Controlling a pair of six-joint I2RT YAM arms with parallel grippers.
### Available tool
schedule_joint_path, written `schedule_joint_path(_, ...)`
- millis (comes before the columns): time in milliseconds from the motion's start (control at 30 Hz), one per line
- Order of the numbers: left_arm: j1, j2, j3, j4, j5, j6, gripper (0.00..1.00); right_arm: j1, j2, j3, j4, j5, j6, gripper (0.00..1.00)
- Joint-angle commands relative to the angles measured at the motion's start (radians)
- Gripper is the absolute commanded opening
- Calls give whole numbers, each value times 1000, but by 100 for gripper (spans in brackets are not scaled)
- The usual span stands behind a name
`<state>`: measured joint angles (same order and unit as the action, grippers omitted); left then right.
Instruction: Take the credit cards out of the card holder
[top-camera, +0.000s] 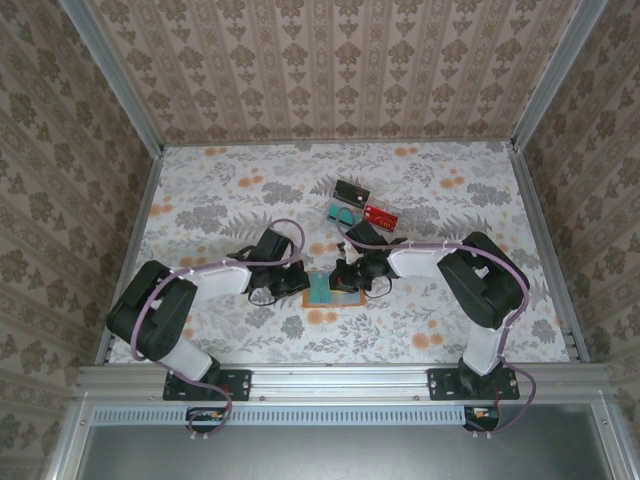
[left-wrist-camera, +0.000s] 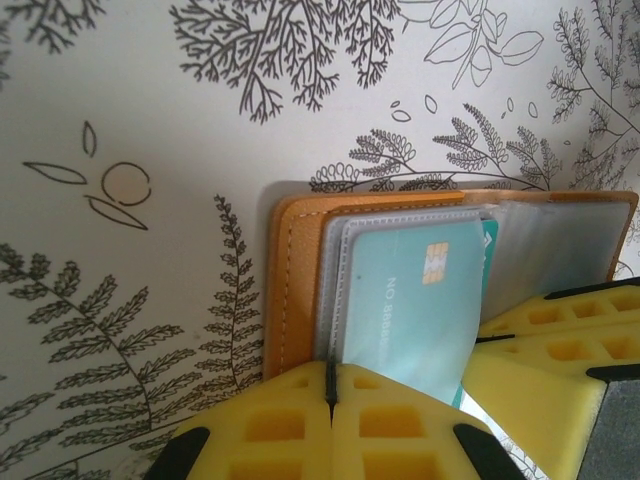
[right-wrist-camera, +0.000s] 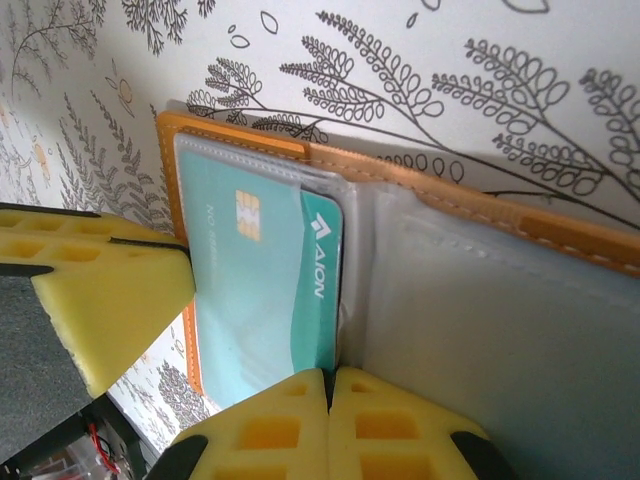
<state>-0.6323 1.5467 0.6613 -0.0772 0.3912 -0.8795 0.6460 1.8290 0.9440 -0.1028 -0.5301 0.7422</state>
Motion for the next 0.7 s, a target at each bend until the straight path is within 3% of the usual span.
schedule_joint_path(0,2,5,-37,-95,2,3,5,22,-37,34,-67,14,-55,0)
schedule_joint_path(267,40,-21,-61,-108,-11,5,14,-8,-75,5,-125,35,-92,0)
schedule_joint_path(533,40,-10,-53,-98,8,10,14,-12,-78,-16,-97,41,-76,0)
schedule_joint_path(667,40,-4,-47,-97,11,13,12,-15,-57,-17,-67,-15,-81,18)
